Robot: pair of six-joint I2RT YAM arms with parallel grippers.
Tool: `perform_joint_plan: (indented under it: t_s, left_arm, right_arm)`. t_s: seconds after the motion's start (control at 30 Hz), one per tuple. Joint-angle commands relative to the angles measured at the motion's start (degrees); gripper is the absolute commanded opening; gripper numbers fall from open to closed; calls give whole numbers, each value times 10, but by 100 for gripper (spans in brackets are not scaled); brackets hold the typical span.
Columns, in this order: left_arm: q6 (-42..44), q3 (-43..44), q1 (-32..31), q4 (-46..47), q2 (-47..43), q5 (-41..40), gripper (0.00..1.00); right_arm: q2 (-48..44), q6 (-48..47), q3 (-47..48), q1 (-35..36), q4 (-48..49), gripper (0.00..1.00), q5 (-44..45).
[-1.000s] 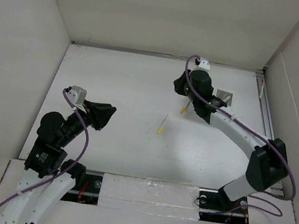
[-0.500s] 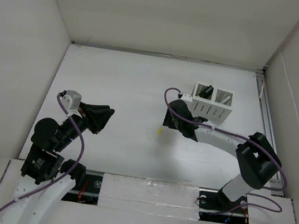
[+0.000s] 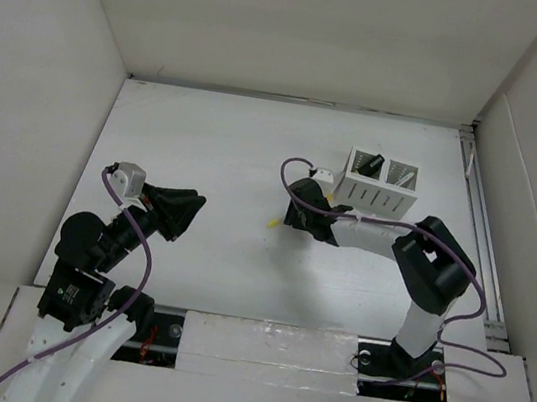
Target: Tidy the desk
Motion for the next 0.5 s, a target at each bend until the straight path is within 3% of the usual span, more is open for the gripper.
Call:
perform_joint_plan:
  t_s: [0.0,0.17,0.3,0.47]
  left_arm:
    - [-4,8,2,30,1,13,26]
    - [-5,9,2,29,-2,13,26]
    - [-5,9,2,28,-1,17,26]
    - [-5,7,2,31,-8,11,26]
  right_arm:
    - [12,12,5,-3,-12,43,17]
    - [-75,15,-40,16,8,40,35]
    - [-97,12,-41,10,34,63,-8]
    - [-20,11,19,5,22,65,-14]
